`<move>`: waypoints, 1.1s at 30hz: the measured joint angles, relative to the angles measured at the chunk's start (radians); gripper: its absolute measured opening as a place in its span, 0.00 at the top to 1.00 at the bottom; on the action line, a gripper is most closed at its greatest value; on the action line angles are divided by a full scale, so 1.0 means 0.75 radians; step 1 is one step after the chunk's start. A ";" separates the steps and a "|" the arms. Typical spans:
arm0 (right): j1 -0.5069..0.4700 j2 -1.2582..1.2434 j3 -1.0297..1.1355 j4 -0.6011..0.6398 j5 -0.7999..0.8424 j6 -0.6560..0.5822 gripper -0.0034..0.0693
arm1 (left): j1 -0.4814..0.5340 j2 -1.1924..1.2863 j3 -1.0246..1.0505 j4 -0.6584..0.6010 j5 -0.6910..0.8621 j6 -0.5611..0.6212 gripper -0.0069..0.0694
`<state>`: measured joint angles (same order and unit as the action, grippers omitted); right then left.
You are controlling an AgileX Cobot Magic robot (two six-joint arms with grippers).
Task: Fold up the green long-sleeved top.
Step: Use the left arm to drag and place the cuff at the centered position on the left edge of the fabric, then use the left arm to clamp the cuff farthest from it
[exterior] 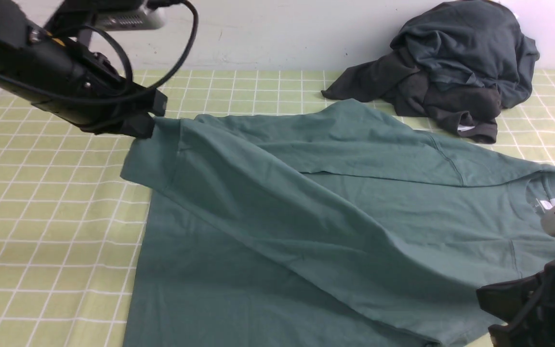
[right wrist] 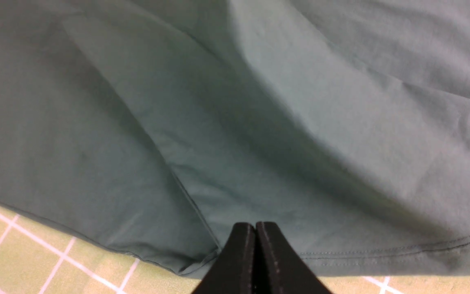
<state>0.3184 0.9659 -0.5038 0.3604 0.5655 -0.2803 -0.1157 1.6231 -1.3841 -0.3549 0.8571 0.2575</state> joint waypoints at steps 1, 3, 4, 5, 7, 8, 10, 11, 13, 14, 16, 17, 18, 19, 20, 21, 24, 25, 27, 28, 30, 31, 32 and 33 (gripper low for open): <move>0.000 0.000 0.000 0.000 0.000 0.000 0.97 | 0.002 0.072 -0.024 0.003 -0.002 -0.006 0.89; 0.000 0.000 0.000 -0.001 0.000 0.000 0.97 | 0.014 0.206 -0.085 0.015 -0.001 -0.033 0.88; 0.000 0.000 0.000 -0.001 0.000 0.000 0.97 | 0.022 0.273 -0.126 0.025 0.008 -0.053 0.88; 0.000 0.000 0.000 -0.001 0.000 -0.001 0.97 | 0.030 0.324 -0.154 0.032 0.015 -0.072 0.87; 0.000 0.000 0.000 -0.001 0.000 -0.001 0.97 | 0.041 0.397 -0.230 0.055 0.046 -0.096 0.84; 0.000 0.000 0.000 -0.001 -0.002 -0.001 0.97 | 0.053 0.492 -0.327 0.089 0.089 -0.131 0.80; 0.000 0.000 0.000 -0.001 -0.004 -0.001 0.97 | 0.060 0.565 -0.433 0.135 0.125 -0.161 0.75; 0.000 0.000 0.000 -0.001 -0.005 -0.004 0.97 | 0.061 0.614 -0.514 0.177 0.143 -0.183 0.71; 0.000 0.000 0.000 -0.001 -0.006 -0.013 0.97 | 0.061 0.683 -0.635 0.251 0.154 -0.228 0.63; 0.000 0.000 0.000 -0.001 -0.006 -0.015 0.97 | 0.061 0.691 -0.662 0.268 0.154 -0.234 0.62; 0.000 0.000 0.000 -0.001 -0.006 -0.036 0.97 | 0.061 0.771 -0.797 0.351 0.155 -0.305 0.53; 0.000 0.000 0.000 -0.001 -0.006 -0.057 0.97 | 0.061 0.848 -0.900 0.403 0.152 -0.363 0.44; 0.000 0.000 0.000 -0.001 -0.006 -0.068 0.97 | 0.061 0.884 -0.949 0.431 0.148 -0.382 0.40; 0.000 0.000 0.000 -0.001 -0.006 -0.074 0.97 | 0.061 0.929 -1.004 0.453 0.142 -0.397 0.36; 0.000 0.000 0.000 -0.001 -0.006 -0.084 0.97 | 0.061 0.973 -1.052 0.473 0.130 -0.408 0.33; 0.000 0.000 0.000 -0.002 -0.006 -0.095 0.97 | 0.061 1.017 -1.094 0.480 0.115 -0.416 0.30; 0.000 0.000 0.000 -0.002 -0.012 -0.109 0.97 | 0.064 1.111 -1.171 0.491 0.084 -0.417 0.27; 0.000 0.000 0.000 -0.002 -0.012 -0.111 0.97 | 0.064 1.142 -1.184 0.494 0.073 -0.419 0.27; 0.000 0.000 0.000 -0.005 -0.015 -0.112 0.97 | 0.064 1.190 -1.192 0.494 0.074 -0.420 0.30; 0.000 0.000 0.000 -0.009 -0.016 -0.113 0.97 | 0.064 1.201 -1.195 0.488 0.077 -0.422 0.33; 0.000 0.000 0.000 -0.022 -0.016 -0.116 0.97 | 0.064 1.203 -1.203 0.488 0.084 -0.425 0.49; 0.000 0.000 0.000 -0.021 -0.016 -0.115 0.97 | 0.064 1.203 -1.203 0.488 0.084 -0.425 0.51; 0.000 0.000 0.000 -0.022 -0.018 -0.115 0.97 | 0.064 1.203 -1.211 0.483 0.104 -0.427 0.65; 0.000 0.000 0.000 -0.022 -0.018 -0.115 0.97 | 0.064 1.203 -1.213 0.483 0.110 -0.427 0.67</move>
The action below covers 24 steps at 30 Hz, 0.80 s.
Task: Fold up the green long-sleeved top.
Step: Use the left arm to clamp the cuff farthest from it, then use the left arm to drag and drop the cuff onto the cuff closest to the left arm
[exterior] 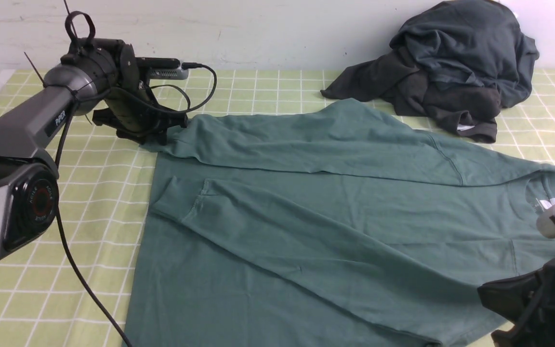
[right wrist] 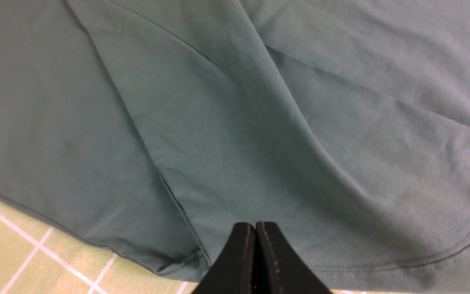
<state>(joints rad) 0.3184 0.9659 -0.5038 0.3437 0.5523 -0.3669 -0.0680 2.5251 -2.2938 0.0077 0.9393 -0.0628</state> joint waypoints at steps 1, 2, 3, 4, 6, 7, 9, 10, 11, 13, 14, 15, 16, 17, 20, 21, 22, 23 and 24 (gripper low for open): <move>0.000 0.000 0.000 0.000 -0.001 0.000 0.97 | -0.003 -0.002 -0.022 0.000 0.061 0.001 0.80; 0.000 0.000 0.000 -0.002 -0.001 0.000 0.97 | -0.006 -0.005 -0.039 -0.010 0.114 0.005 0.85; 0.000 0.000 0.000 -0.002 -0.001 0.000 0.97 | -0.009 -0.016 -0.056 -0.010 0.173 0.011 0.88; 0.000 0.000 0.000 -0.003 -0.001 0.000 0.97 | -0.009 -0.021 -0.060 -0.010 0.186 0.011 0.88; 0.000 0.000 0.000 -0.004 0.000 0.000 0.97 | -0.032 -0.088 -0.114 -0.057 0.345 0.039 0.90; 0.000 0.000 0.000 -0.004 0.003 0.000 0.97 | -0.042 -0.115 -0.131 -0.077 0.362 0.051 0.90; 0.000 0.000 0.000 -0.006 0.014 0.000 0.97 | -0.072 -0.192 -0.161 -0.132 0.385 0.084 0.90; 0.000 0.000 0.000 -0.009 0.018 0.000 0.97 | -0.091 -0.241 -0.169 -0.167 0.393 0.084 0.90; 0.000 -0.002 0.000 -0.014 0.021 0.000 0.97 | -0.105 -0.283 -0.172 -0.192 0.395 0.093 0.90; 0.000 -0.022 0.000 -0.037 0.027 0.000 0.97 | -0.148 -0.397 -0.176 -0.233 0.398 0.109 0.90; 0.000 -0.033 0.000 -0.051 0.026 0.000 0.97 | -0.170 -0.449 -0.174 -0.237 0.399 0.115 0.90; 0.000 -0.040 0.000 -0.053 0.026 0.000 0.97 | -0.175 -0.449 -0.172 -0.239 0.399 0.116 0.90; 0.000 -0.067 0.000 -0.075 0.027 -0.001 0.97 | -0.215 -0.540 -0.144 -0.234 0.399 0.117 0.90; 0.000 -0.087 0.000 -0.085 0.027 -0.001 0.97 | -0.230 -0.580 -0.110 -0.229 0.400 0.115 0.90; 0.000 -0.126 0.000 -0.103 0.027 -0.001 0.97 | -0.260 -0.694 0.008 -0.223 0.401 0.096 0.90; 0.000 -0.152 0.000 -0.106 0.027 -0.001 0.97 | -0.266 -0.756 0.127 -0.223 0.402 0.075 0.90; 0.000 -0.171 0.000 -0.106 0.027 -0.001 0.97 | -0.267 -0.788 0.230 -0.223 0.404 0.063 0.90; 0.000 -0.181 0.000 -0.108 0.027 -0.001 0.97 | -0.267 -0.811 0.302 -0.222 0.404 0.057 0.90; 0.000 -0.193 0.000 -0.107 0.027 -0.001 0.97 | -0.267 -0.826 0.395 -0.218 0.404 0.055 0.90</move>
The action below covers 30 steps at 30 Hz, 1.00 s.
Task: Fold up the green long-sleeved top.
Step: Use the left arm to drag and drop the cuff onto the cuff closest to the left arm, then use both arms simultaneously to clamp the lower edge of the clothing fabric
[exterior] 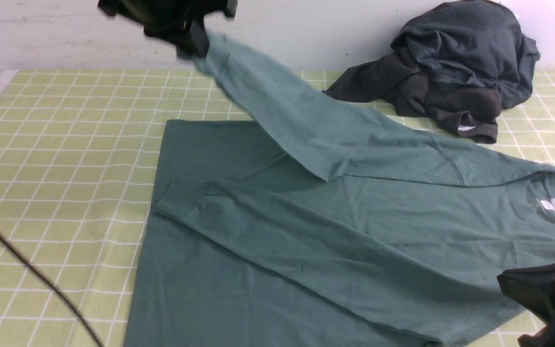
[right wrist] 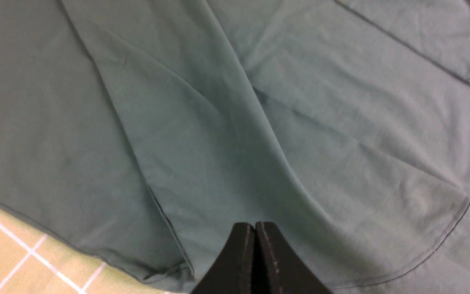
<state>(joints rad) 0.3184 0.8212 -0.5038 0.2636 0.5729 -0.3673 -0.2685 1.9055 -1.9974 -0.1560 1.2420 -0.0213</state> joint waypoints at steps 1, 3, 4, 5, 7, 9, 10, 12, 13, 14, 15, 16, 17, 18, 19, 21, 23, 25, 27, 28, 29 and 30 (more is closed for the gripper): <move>0.000 -0.004 0.000 0.000 0.000 0.000 0.97 | 0.000 -0.002 0.019 0.004 0.000 0.000 0.90; 0.000 -0.017 0.000 0.000 0.000 0.000 0.97 | 0.000 -0.006 0.203 0.028 -0.001 -0.013 0.90; 0.000 -0.022 0.000 0.000 0.000 0.000 0.97 | 0.000 0.003 0.339 0.063 -0.006 -0.037 0.89; 0.000 -0.023 0.000 0.000 0.001 0.000 0.97 | 0.000 0.007 0.415 0.086 -0.009 -0.050 0.89; 0.000 -0.023 0.000 0.000 0.003 0.000 0.97 | 0.000 0.014 0.529 0.113 -0.015 -0.072 0.86; 0.000 -0.023 0.000 0.001 0.003 0.000 0.97 | 0.000 0.014 0.587 0.121 -0.015 -0.079 0.84; 0.000 -0.023 0.000 0.005 0.003 0.000 0.97 | -0.003 0.014 0.633 0.128 -0.015 -0.079 0.80; 0.000 -0.023 0.000 0.020 0.004 0.000 0.97 | -0.008 0.014 0.667 0.134 -0.015 -0.076 0.73; 0.000 -0.023 0.000 0.022 0.005 0.000 0.97 | -0.010 0.014 0.671 0.143 -0.015 -0.066 0.70; 0.000 -0.023 0.000 0.022 0.005 0.000 0.97 | -0.011 0.014 0.671 0.150 -0.017 -0.063 0.68; 0.000 -0.023 0.000 0.022 0.005 0.000 0.97 | -0.014 0.014 0.673 0.158 -0.020 -0.051 0.65; 0.000 -0.023 0.000 0.024 0.005 0.000 0.97 | -0.015 0.014 0.673 0.163 -0.021 -0.038 0.61; 0.000 -0.023 0.000 0.027 0.006 0.000 0.97 | -0.015 0.014 0.674 0.163 -0.023 -0.031 0.59; 0.000 -0.023 0.000 0.034 0.009 0.001 0.97 | -0.015 0.014 0.677 0.163 -0.024 -0.024 0.58; 0.000 -0.023 0.000 0.035 0.009 0.003 0.97 | -0.016 0.014 0.677 0.164 -0.024 -0.024 0.58; 0.000 -0.015 0.000 0.046 0.021 0.045 0.97 | -0.020 0.009 0.688 0.161 -0.024 0.003 0.57; 0.000 0.015 -0.017 0.035 0.037 0.077 0.96 | -0.029 -0.008 0.712 0.139 -0.031 0.020 0.57; 0.000 0.082 -0.078 -0.002 0.077 0.136 0.92 | -0.043 -0.050 0.757 0.097 -0.036 0.055 0.57; 0.000 0.169 -0.169 -0.058 0.124 0.203 0.86 | -0.059 -0.112 0.822 0.063 -0.044 0.103 0.57; 0.000 0.237 -0.242 -0.107 0.146 0.249 0.82 | -0.073 -0.164 0.859 0.051 -0.043 0.125 0.57; 0.000 0.249 -0.254 -0.115 0.154 0.257 0.80 | -0.075 -0.173 0.875 0.049 -0.043 0.132 0.57; 0.000 0.299 -0.306 -0.164 0.168 0.296 0.77 | -0.085 -0.222 0.907 0.044 -0.044 0.145 0.57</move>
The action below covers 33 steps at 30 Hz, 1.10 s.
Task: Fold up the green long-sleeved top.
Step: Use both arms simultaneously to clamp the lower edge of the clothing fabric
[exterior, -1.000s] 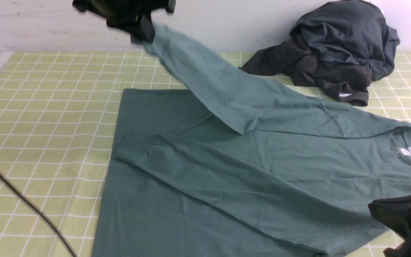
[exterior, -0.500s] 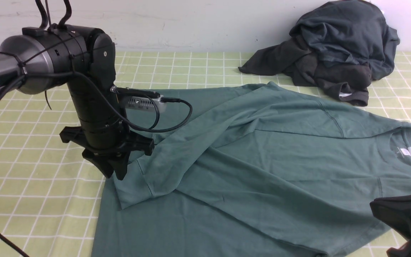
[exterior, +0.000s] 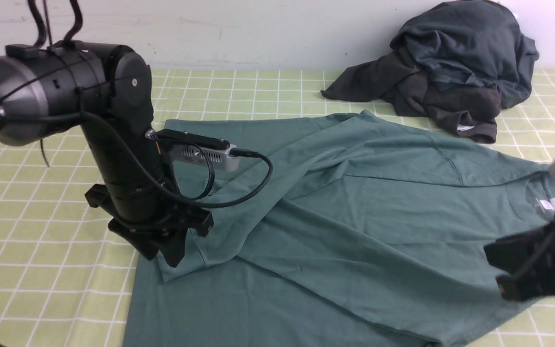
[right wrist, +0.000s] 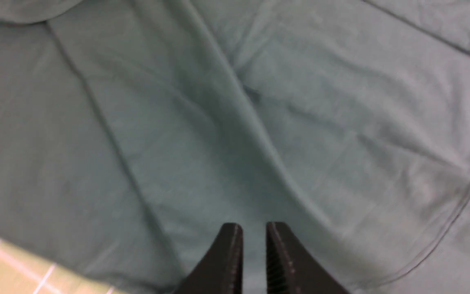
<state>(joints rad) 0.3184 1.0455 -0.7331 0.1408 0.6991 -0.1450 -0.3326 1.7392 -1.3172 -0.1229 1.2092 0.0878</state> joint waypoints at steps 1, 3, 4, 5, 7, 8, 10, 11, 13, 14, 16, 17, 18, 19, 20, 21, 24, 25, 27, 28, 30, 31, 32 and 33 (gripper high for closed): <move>0.000 0.108 -0.107 -0.077 0.017 0.058 0.70 | -0.012 -0.073 0.060 -0.006 0.000 0.019 0.57; -0.003 0.226 -0.219 -0.168 0.031 0.133 0.60 | -0.020 -0.161 0.141 -0.013 0.000 0.034 0.57; -0.013 0.322 -0.305 -0.232 0.033 0.186 0.54 | -0.023 -0.229 0.197 -0.017 0.000 0.038 0.57; -0.028 0.407 -0.380 -0.279 0.036 0.231 0.50 | -0.023 -0.285 0.245 -0.026 0.000 0.039 0.57; -0.053 0.513 -0.474 -0.324 0.045 0.277 0.46 | -0.023 -0.354 0.292 -0.034 -0.003 0.043 0.57; -0.090 0.643 -0.585 -0.359 0.066 0.318 0.42 | -0.023 -0.436 0.361 -0.037 -0.018 0.046 0.57; -0.146 0.852 -0.744 -0.374 0.124 0.344 0.40 | -0.023 -0.559 0.471 -0.043 -0.070 0.047 0.57; -0.167 0.947 -0.822 -0.374 0.158 0.347 0.40 | -0.023 -0.611 0.522 -0.045 -0.102 0.047 0.57; -0.197 1.130 -0.972 -0.374 0.228 0.348 0.40 | -0.023 -0.701 0.616 -0.044 -0.169 0.052 0.57; -0.199 1.130 -0.987 -0.374 0.235 0.348 0.40 | -0.023 -0.701 0.625 -0.044 -0.177 0.054 0.57; -0.217 1.366 -1.195 -0.371 0.327 0.348 0.40 | -0.023 -0.784 0.739 -0.012 -0.270 0.056 0.57; -0.220 1.412 -1.239 -0.370 0.355 0.348 0.40 | -0.023 -0.799 0.760 -0.002 -0.300 0.056 0.57; -0.222 1.484 -1.313 -0.369 0.382 0.348 0.40 | -0.023 -0.808 0.786 0.013 -0.331 0.056 0.57; -0.225 1.550 -1.386 -0.369 0.414 0.348 0.40 | -0.023 -0.813 0.815 0.024 -0.369 0.056 0.57; -0.227 1.597 -1.442 -0.369 0.443 0.348 0.40 | -0.023 -0.815 0.841 0.030 -0.408 0.056 0.57; -0.229 1.649 -1.507 -0.370 0.471 0.350 0.40 | -0.023 -0.815 0.862 0.035 -0.445 0.056 0.57; -0.236 1.738 -1.663 -0.369 0.545 0.360 0.43 | -0.023 -0.815 0.898 0.038 -0.529 0.056 0.57; -0.239 1.746 -1.680 -0.367 0.548 0.362 0.44 | -0.023 -0.815 0.900 0.038 -0.536 0.056 0.57; -0.249 1.780 -1.742 -0.357 0.582 0.365 0.51 | -0.023 -0.815 0.904 0.039 -0.575 0.056 0.57; -0.252 1.785 -1.746 -0.353 0.594 0.366 0.54 | -0.023 -0.815 0.904 0.039 -0.581 0.056 0.57; -0.257 1.786 -1.749 -0.346 0.616 0.365 0.62 | -0.023 -0.815 0.905 0.039 -0.603 0.056 0.57; -0.258 1.786 -1.750 -0.345 0.624 0.363 0.67 | -0.023 -0.815 0.905 0.039 -0.607 0.056 0.57; -0.258 1.786 -1.751 -0.344 0.629 0.360 0.69 | -0.023 -0.815 0.905 0.039 -0.611 0.056 0.57; -0.261 1.786 -1.752 -0.342 0.642 0.339 0.76 | -0.023 -0.815 0.905 0.039 -0.614 0.056 0.57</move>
<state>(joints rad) 0.1229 2.3851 -2.0470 -0.1157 1.1808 0.1090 -0.3501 1.1280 -0.6385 -0.0933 0.7488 0.1301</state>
